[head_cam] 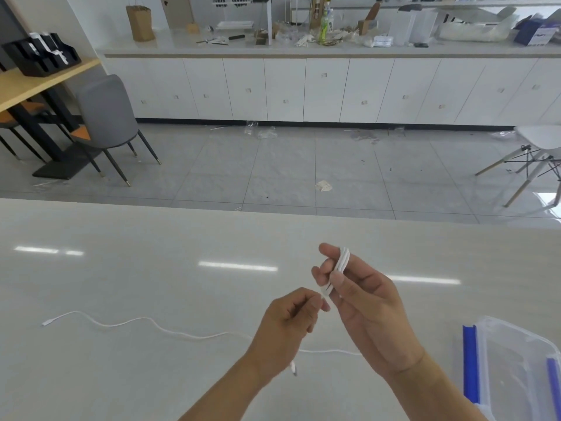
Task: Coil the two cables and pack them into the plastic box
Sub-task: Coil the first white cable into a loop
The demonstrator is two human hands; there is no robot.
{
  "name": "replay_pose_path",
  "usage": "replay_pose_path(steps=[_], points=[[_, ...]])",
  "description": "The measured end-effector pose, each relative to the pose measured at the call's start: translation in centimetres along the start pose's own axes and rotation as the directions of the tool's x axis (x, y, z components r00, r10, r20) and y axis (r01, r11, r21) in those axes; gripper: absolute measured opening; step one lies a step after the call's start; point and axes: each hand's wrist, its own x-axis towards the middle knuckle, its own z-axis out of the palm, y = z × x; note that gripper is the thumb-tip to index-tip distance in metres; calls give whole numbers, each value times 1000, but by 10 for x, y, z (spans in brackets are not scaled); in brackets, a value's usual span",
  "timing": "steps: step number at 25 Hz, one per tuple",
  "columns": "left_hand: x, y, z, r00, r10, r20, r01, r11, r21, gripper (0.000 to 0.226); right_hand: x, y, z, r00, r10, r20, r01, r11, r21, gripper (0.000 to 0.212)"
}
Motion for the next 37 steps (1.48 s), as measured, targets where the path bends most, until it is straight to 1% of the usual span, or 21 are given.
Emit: replay_pose_path(steps=[3,5,6,8,10,13,15,16,17,18,19,21,23,24,25,27,29,31,33,34,37], points=[[-2,-7,9,1000,-13,-23,16,989,150,25,5,9,-10,988,-30,-153,18,997,-80,33],[-3,-9,9,999,-23,-22,27,976,217,25,6,16,-16,979,-60,-195,10,969,-249,29],[-4,-9,7,1000,-25,-17,29,968,248,24,6,19,-19,979,-70,-193,-2,937,-349,31],[-6,-6,0,1000,-26,-1,25,949,314,23,6,23,-24,987,-48,-154,-39,852,-522,29],[-7,-2,-9,999,-39,13,32,930,365,22,4,25,-31,996,14,-94,-73,746,-661,20],[-8,4,-22,996,-68,59,31,876,482,20,1,27,-38,989,142,45,-51,606,-794,9],[-9,9,-30,992,-82,92,10,798,603,20,0,28,-38,966,223,134,6,495,-869,19],[-9,12,-34,991,-84,103,-4,755,656,20,-1,28,-38,958,247,145,18,453,-891,22],[-8,15,-39,991,-84,108,-15,718,695,20,-2,28,-39,954,264,143,14,437,-899,20],[-8,19,-43,990,-86,113,-21,701,713,19,-2,27,-39,950,279,139,0,447,-894,15],[-7,22,-48,988,-93,126,-23,707,707,18,-4,24,-39,943,301,141,-14,461,-887,12],[-7,28,-55,980,-100,174,-47,727,685,16,-5,20,-39,917,353,186,14,438,-899,19],[-7,33,-62,972,-61,226,-119,701,703,14,-7,17,-36,889,396,229,51,411,-910,32],[-6,36,-66,969,-35,245,-152,696,701,13,-8,16,-35,880,415,229,31,431,-902,37],[-5,38,-71,966,-13,259,-175,706,686,12,-10,14,-34,870,440,225,-19,485,-874,38],[-2,41,-78,958,31,285,-210,753,624,9,-13,10,-30,839,488,241,-155,638,-754,25],[-2,41,-78,951,112,288,-259,796,547,10,-17,7,-25,815,500,291,-266,771,-578,18],[-3,37,-72,950,227,213,-307,803,510,14,-19,8,-22,817,458,349,-355,878,-321,21],[-5,31,-61,936,342,87,-335,781,527,16,-19,10,-18,829,421,368,-423,903,-80,25],[-5,29,-55,924,381,36,-340,776,532,16,-19,12,-17,838,401,369,-432,902,2,26],[-7,22,-34,919,390,-61,-322,829,457,14,-19,20,-13,858,344,382,-429,889,162,25]])
